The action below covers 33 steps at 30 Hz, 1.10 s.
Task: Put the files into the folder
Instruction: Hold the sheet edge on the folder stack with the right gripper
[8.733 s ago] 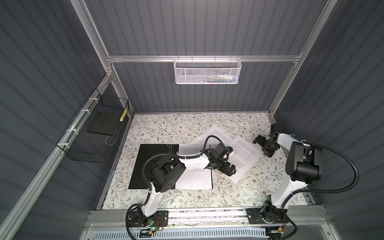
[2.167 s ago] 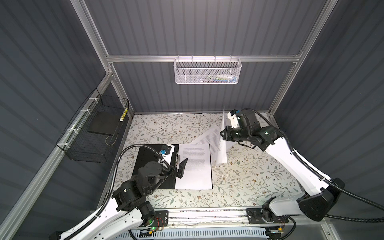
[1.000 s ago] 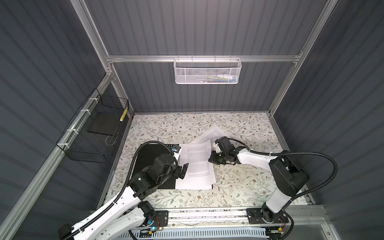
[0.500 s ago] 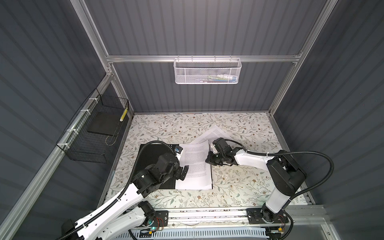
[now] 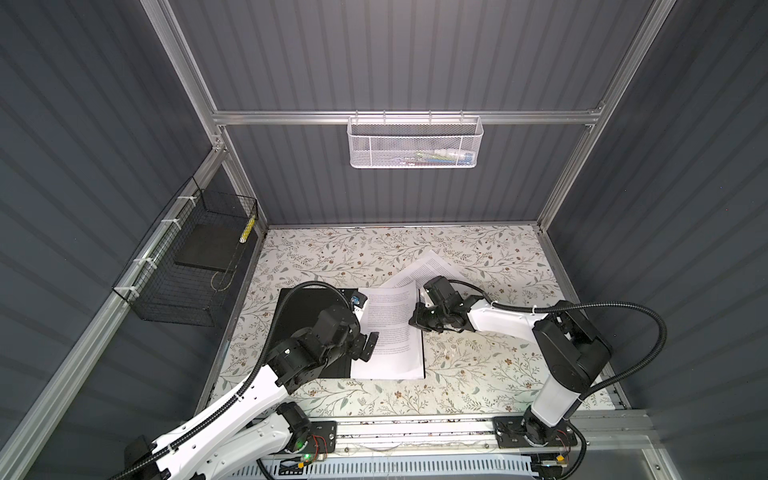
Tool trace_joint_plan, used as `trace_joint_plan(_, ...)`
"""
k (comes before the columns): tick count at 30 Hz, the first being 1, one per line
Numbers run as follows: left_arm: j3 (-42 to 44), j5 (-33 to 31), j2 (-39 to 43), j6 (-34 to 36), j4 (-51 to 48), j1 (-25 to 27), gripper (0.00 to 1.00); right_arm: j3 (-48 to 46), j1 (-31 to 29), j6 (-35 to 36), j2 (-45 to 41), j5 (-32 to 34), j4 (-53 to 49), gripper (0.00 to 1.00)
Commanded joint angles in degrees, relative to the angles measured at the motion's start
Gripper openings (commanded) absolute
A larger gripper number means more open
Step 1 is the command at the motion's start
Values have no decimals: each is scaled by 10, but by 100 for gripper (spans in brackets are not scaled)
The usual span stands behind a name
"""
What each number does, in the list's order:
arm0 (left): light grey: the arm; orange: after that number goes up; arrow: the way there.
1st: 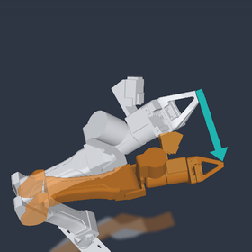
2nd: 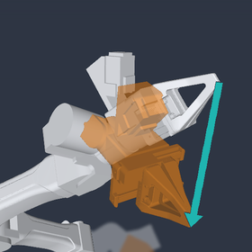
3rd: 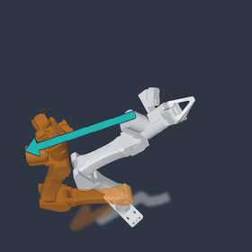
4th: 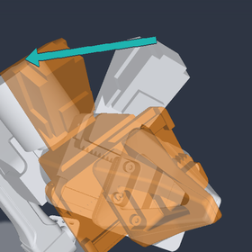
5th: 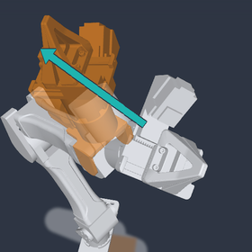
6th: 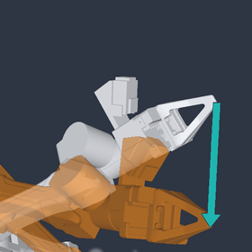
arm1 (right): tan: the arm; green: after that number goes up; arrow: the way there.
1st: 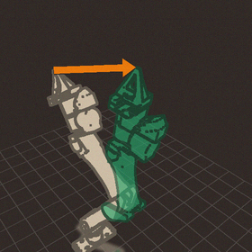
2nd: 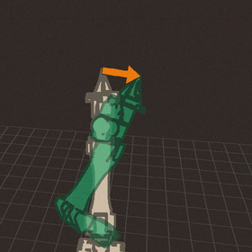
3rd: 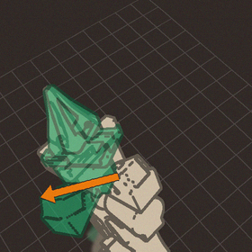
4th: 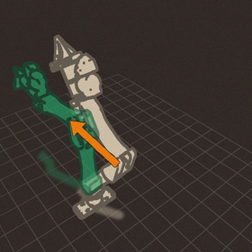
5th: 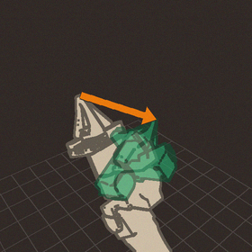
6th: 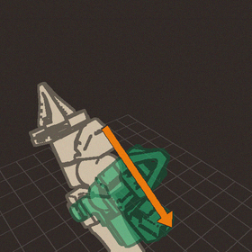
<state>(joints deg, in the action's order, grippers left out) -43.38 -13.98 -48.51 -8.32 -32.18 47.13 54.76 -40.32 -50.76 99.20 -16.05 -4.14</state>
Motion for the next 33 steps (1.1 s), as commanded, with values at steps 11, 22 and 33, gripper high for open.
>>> trace_joint_plan(11, -21, 18, 1, 3, -10, -6, 100, -3, -11, -11, 15, 4, 5, 0)
trace_joint_plan(22, -21, 23, -2, 3, -10, -6, 100, -2, -15, -13, 18, 4, 8, 0)
trace_joint_plan(33, -21, 25, -2, 3, -11, -6, 100, -3, -17, -14, 16, 7, 7, 0)
